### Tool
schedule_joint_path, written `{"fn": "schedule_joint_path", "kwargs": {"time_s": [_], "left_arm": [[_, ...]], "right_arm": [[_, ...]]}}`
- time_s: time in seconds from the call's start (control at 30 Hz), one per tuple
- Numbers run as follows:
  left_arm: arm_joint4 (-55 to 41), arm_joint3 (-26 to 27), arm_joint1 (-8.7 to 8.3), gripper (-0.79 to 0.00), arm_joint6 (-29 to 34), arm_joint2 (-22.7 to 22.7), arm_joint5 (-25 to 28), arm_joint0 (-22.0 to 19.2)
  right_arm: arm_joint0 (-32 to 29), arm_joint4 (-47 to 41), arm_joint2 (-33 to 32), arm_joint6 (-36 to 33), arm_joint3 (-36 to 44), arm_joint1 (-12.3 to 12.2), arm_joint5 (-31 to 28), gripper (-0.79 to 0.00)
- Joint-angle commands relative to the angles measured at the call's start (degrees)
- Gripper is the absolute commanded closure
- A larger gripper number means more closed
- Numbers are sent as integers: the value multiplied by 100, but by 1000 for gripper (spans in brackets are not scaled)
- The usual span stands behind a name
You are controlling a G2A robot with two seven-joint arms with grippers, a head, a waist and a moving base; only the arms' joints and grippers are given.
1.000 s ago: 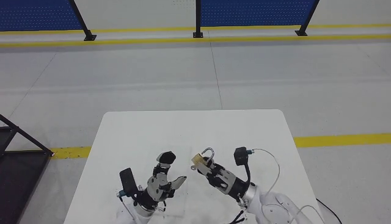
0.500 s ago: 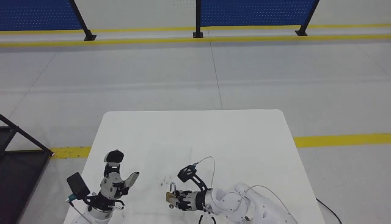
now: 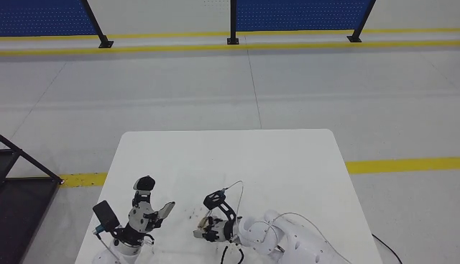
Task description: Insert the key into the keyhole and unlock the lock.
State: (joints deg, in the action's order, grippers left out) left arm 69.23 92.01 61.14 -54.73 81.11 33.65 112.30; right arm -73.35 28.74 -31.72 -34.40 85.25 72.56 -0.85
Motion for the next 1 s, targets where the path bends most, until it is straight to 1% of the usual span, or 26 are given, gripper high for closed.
{"fn": "schedule_joint_path", "kwargs": {"time_s": [0.0,0.13,0.27,0.43,0.53,0.67,0.97], "left_arm": [[7,-3,5,-785,-4,-4,-9,-1],[3,-16,17,-785,-39,-7,-36,-1],[-28,-61,33,-785,-68,-25,-84,-20],[-76,-141,63,-785,-37,-119,-117,-105],[-90,-163,73,-785,-14,-159,-129,-132],[-91,-164,74,-785,-12,-160,-131,-133],[-89,-163,73,-785,-14,-159,-129,-132]], "right_arm": [[-72,125,-97,47,112,-52,16,-785],[-437,388,-526,264,661,-260,-93,-785],[-1102,823,-1194,714,1407,-557,-469,-785],[-2371,1104,-2354,1482,2449,-954,-1418,-785],[-3078,1213,-2986,2058,2907,-1116,-2019,-785],[-3222,1224,-3069,2196,2958,-1134,-2144,-785],[-3148,1219,-3040,2125,2942,-1129,-2081,-785]]}}
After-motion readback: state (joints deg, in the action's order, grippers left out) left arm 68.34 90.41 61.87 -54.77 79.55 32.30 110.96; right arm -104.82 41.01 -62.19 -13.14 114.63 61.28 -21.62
